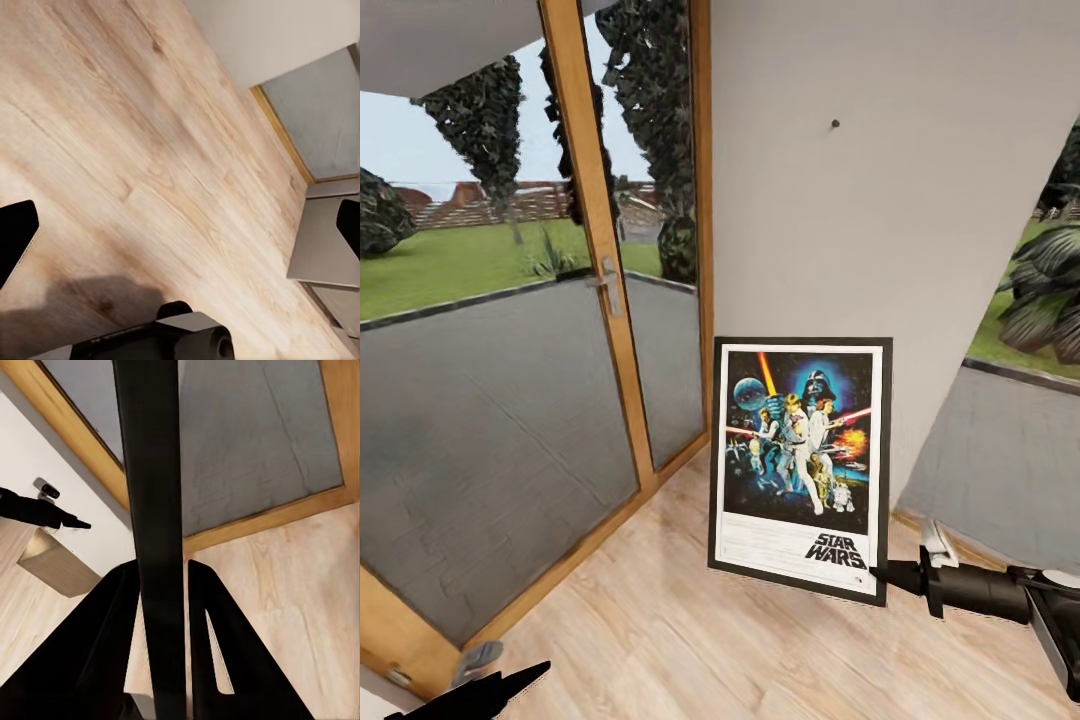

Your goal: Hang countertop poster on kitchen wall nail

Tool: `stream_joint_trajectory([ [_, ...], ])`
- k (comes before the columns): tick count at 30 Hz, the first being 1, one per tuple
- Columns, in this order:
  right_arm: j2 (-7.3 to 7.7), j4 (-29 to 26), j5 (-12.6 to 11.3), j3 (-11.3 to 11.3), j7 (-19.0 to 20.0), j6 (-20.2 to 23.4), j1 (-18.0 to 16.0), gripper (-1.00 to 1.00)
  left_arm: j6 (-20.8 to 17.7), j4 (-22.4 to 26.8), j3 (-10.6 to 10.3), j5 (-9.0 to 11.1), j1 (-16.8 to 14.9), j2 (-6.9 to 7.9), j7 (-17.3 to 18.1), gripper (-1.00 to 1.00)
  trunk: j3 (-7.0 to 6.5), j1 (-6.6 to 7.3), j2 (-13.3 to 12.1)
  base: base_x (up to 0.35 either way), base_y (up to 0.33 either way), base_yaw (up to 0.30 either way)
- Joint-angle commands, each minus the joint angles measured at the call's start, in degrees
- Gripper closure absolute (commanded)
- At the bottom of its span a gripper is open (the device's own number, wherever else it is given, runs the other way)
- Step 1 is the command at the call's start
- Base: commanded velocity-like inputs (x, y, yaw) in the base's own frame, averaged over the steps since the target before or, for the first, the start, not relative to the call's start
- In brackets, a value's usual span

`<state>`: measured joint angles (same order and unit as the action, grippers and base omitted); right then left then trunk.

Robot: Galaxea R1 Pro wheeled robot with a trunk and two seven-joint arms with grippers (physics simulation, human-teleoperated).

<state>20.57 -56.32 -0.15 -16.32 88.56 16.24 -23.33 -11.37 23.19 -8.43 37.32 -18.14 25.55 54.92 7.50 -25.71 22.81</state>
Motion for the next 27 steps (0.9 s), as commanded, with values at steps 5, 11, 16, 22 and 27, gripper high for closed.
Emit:
stream_joint_trajectory([
  [5, 0.00, -0.01, -0.02, -0.03, 0.32, 0.72, -0.05, 1.00, -0.58, 0.01, -0.28, 0.49, -0.05, 0.03, 0.10, -1.00, -0.35, -0.07, 0.11, 0.339, 0.027, 0.000],
  [11, 0.00, -0.01, 0.05, 0.07, 0.30, 0.72, -0.05, 1.00, 0.34, -0.01, -0.28, 0.47, -0.05, 0.03, 0.06, -1.00, -0.88, -0.07, 0.11, 0.342, 0.003, 0.000],
  [16, 0.00, -0.01, 0.03, 0.13, 0.32, 0.72, -0.05, 1.00, 1.03, -0.13, -0.28, 0.47, -0.05, 0.03, 0.09, -1.00, -1.09, -0.07, 0.11, 0.292, 0.000, -0.051],
  [22, 0.00, -0.01, -0.01, 0.14, 0.38, 0.72, -0.05, 1.00, 1.86, -0.39, -0.21, 0.47, -0.05, 0.10, 0.09, -1.00, -1.45, -0.07, 0.11, 0.064, 0.000, -0.206],
  [27, 0.00, 0.01, -0.02, 0.09, 0.39, 0.72, -0.05, 1.00, 2.24, -0.42, -0.19, 0.47, -0.05, 0.11, 0.07, -1.00, -1.78, -0.07, 0.11, 0.012, 0.002, -0.237],
])
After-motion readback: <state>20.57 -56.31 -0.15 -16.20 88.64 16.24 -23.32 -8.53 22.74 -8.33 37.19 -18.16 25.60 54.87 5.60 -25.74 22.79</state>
